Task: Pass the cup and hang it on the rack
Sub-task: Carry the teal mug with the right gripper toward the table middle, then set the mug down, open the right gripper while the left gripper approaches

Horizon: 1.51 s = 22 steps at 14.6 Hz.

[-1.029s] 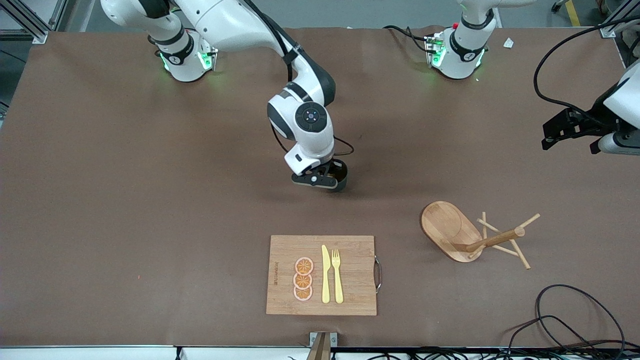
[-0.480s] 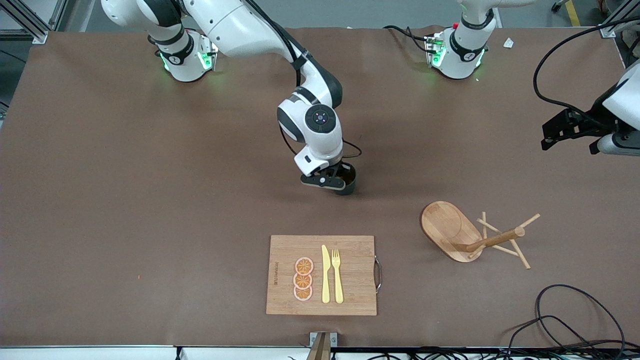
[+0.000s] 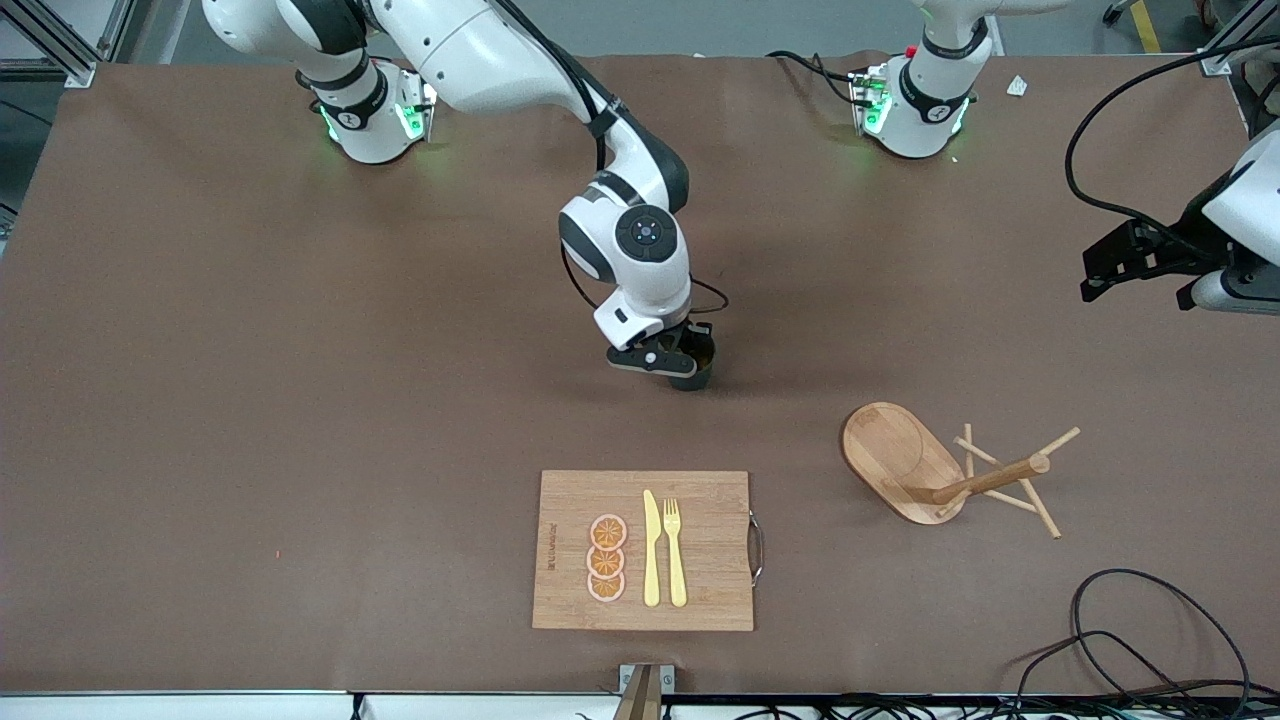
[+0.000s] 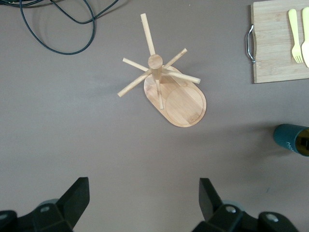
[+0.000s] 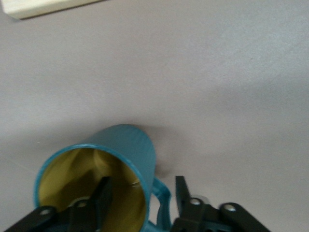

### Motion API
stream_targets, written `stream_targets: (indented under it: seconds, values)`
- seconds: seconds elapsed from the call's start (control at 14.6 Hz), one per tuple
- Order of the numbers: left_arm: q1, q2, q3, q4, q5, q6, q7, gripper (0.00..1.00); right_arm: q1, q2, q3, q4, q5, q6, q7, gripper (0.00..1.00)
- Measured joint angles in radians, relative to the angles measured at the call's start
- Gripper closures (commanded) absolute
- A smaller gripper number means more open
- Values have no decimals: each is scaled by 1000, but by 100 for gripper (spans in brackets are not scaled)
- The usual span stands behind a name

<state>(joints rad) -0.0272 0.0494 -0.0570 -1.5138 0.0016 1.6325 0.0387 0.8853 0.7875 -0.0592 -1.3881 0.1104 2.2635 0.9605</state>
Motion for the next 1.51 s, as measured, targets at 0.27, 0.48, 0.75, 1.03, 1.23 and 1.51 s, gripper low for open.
stream_targets:
  seconds: [0.27,0.48,0.75,1.03,1.23,1.51]
  values:
    - [-10,0,-11,0,0,0,-20,0,-3,-6,-14,109,0,-173,-3,0]
    - [-13,0,-59,2,0,0,-142,0,-41,-50,-27,156,0,-266,-77,0]
    - [-18,0,-191,7,0,0,-402,0,-175,-143,-44,158,-13,-423,-192,0]
    - [-32,3,-286,5,6,0,-632,0,-355,-236,-55,158,-17,-615,-501,0]
    - [-78,28,-339,5,89,9,-812,0,-511,-300,-59,152,-23,-748,-738,0]
    - [-222,95,-353,4,202,24,-1042,0,-683,-400,-59,72,-92,-790,-917,0]
